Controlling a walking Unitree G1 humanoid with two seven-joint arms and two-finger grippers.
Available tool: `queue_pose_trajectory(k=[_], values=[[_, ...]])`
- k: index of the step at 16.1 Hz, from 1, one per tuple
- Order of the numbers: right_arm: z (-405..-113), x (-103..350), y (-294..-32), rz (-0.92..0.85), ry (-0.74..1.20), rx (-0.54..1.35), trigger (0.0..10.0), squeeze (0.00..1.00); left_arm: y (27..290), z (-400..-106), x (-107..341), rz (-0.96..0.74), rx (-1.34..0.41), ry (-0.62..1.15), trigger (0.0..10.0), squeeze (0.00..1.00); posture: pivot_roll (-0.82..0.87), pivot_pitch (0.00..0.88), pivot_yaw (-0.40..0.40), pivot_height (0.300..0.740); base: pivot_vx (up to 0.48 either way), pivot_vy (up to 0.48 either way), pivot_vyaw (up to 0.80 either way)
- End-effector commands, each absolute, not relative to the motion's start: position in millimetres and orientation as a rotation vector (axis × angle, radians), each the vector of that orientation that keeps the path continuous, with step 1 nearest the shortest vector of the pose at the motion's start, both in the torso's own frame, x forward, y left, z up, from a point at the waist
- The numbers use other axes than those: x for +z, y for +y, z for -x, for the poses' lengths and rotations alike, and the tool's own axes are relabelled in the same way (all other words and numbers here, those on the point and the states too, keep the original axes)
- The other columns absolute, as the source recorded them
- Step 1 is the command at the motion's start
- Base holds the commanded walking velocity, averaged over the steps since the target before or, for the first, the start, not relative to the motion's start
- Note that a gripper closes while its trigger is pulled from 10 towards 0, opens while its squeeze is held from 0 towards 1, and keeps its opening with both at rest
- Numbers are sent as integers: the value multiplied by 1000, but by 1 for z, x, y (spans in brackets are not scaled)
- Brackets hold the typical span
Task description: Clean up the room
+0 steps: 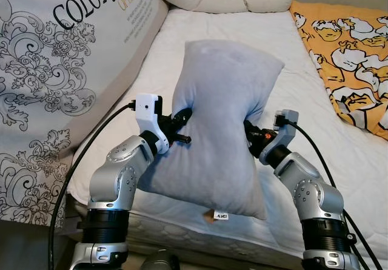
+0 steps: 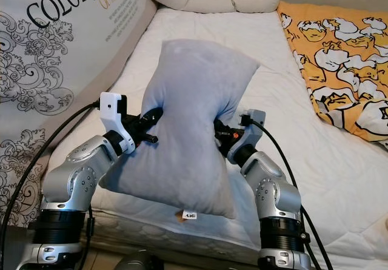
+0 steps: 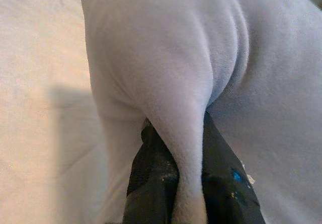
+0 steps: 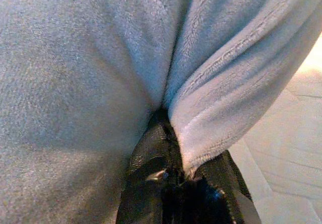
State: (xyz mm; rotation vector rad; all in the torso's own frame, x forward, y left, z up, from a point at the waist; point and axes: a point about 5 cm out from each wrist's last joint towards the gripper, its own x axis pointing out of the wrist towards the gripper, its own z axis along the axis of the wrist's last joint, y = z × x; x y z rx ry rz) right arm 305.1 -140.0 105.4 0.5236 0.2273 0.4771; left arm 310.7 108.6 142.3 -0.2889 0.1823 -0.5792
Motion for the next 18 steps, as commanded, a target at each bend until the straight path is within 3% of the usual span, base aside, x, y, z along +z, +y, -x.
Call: queue_pose_trajectory(k=[1, 2, 3, 8, 12, 18], values=[[-307, 115, -131, -503, 199, 504, 0, 0, 101, -311, 147, 201, -581, 158, 0, 0, 11, 0, 48, 740, 0, 0, 0], [-308, 112, -132, -492, 207, 483, 4627, 0, 100, -312, 147, 165, -581, 147, 118, 0, 9, 0, 50, 740, 0, 0, 0], [-308, 109, -135, -474, 218, 447, 10000, 0, 100, -313, 149, 95, -558, 116, 10000, 0, 7, 0, 54, 740, 0, 0, 0], [-309, 110, -137, -412, 181, 362, 10000, 0, 105, -320, 151, -32, -472, 80, 10000, 0, 22, 0, 50, 740, 0, 49, 0], [-308, 103, -131, -385, 222, 364, 10000, 0, 111, -322, 150, -51, -432, 78, 10000, 0, 24, 0, 47, 740, 0, 451, -572], [-309, 101, -136, -391, 221, 311, 10000, 0, 111, -324, 149, -69, -426, 74, 10000, 0, 20, 0, 49, 740, 0, 480, 0]])
